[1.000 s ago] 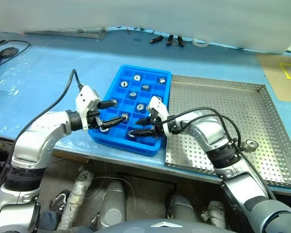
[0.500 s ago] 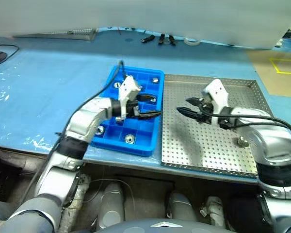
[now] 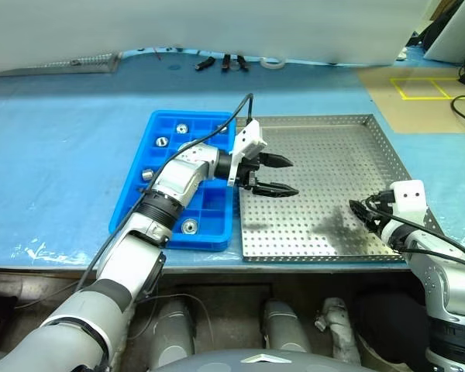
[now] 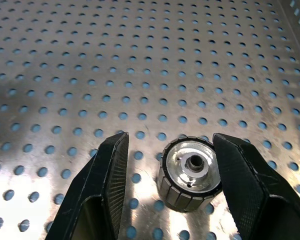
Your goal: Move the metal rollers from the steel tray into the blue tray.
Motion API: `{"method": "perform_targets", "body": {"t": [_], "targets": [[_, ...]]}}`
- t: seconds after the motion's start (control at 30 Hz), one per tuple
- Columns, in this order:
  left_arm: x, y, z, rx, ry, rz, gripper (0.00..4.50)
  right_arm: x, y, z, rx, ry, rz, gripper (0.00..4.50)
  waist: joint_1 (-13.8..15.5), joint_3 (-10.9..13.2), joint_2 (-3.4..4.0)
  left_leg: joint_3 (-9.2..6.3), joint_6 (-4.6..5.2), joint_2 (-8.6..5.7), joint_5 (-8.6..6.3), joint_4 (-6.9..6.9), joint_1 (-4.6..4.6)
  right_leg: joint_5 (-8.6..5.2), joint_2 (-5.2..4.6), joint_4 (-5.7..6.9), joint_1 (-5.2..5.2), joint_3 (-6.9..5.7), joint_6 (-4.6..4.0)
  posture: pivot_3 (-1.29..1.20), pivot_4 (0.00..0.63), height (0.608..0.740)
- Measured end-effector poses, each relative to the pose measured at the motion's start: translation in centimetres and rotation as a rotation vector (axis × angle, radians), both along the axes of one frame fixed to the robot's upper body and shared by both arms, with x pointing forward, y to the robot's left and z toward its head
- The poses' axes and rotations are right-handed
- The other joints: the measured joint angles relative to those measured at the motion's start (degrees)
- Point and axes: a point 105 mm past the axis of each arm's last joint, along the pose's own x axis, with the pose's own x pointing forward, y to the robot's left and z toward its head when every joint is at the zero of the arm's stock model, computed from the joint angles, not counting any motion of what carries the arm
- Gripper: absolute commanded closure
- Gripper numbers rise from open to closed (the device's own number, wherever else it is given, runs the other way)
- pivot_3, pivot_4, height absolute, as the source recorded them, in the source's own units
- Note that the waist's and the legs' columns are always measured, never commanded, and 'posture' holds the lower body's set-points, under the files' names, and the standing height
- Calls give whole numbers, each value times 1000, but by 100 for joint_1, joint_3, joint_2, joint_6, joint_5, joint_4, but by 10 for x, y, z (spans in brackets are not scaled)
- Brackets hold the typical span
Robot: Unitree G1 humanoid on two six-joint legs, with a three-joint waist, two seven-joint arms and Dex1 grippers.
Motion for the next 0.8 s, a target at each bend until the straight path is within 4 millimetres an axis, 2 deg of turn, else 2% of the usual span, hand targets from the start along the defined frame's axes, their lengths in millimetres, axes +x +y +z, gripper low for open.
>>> {"method": "perform_targets", "body": {"t": [0.17,0.37,0.67,0.8], "targets": [[1,2,-1,7,3,-1,526,4,0,4,-21,-34,-1,1677,-20,0,1,0,15,0,-9,2,3,1,-2,-24,25,-7,-2,-479,150,740],[3,10,-5,29,2,25,526,6,-6,-18,-3,32,-24,1677,0,0,1,0,28,-3,-18,5,2,2,-7,-38,36,-13,-3,-441,150,740],[1,18,-9,43,18,56,526,6,-16,-22,-18,34,-40,1677,79,0,1,0,28,-2,-18,11,19,4,-7,-38,57,-12,-7,-420,150,740],[0,19,-8,45,15,63,526,6,-14,-22,-7,32,-31,2636,85,0,1,0,28,-2,-18,11,19,4,-7,-38,56,-12,-8,-412,150,740]]}}
